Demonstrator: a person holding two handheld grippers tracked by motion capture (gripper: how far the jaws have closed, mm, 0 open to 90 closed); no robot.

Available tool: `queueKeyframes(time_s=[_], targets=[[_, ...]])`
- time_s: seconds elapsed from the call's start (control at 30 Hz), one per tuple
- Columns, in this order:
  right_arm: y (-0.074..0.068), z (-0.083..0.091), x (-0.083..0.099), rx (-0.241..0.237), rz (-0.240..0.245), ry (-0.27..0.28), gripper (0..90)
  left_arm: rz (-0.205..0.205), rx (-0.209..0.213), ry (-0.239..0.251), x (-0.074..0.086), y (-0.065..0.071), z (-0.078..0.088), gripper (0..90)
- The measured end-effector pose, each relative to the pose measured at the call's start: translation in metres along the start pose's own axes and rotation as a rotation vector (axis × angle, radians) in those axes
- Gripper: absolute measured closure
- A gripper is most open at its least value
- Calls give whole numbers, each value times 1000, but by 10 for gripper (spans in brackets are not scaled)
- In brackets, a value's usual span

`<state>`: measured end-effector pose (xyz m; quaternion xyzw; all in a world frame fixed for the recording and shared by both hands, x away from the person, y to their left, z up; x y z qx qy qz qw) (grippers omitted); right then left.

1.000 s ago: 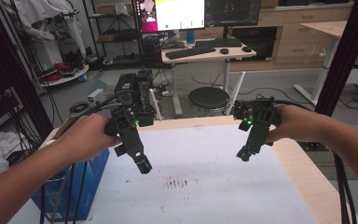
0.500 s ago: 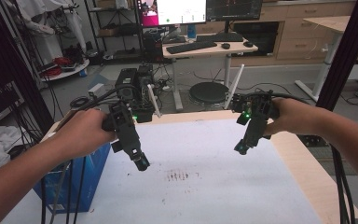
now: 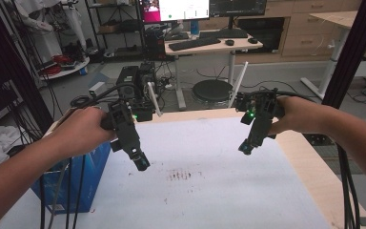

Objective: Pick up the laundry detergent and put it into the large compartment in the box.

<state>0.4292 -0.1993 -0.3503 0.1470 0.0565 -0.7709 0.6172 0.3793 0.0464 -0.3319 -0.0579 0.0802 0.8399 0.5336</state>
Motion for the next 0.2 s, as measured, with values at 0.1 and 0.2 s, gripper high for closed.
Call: queueKeyframes(time_s=[0.1, 0.2], targets=[[0, -1, 1, 2, 0, 0, 23, 1, 0, -4, 0, 0, -1, 16], [-1, 0, 2, 2, -6, -1, 23, 4, -4, -6, 0, 0, -1, 17]])
Point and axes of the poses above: each handheld gripper's, and its own axes: z roughly backward along the jaws, x roughly out of its underside, y roughly to its right, the point moved 9 cm from there along -z, roughly forward along the jaws, and after that the axes turned 3 degrees about z, right-handed, at the moved point
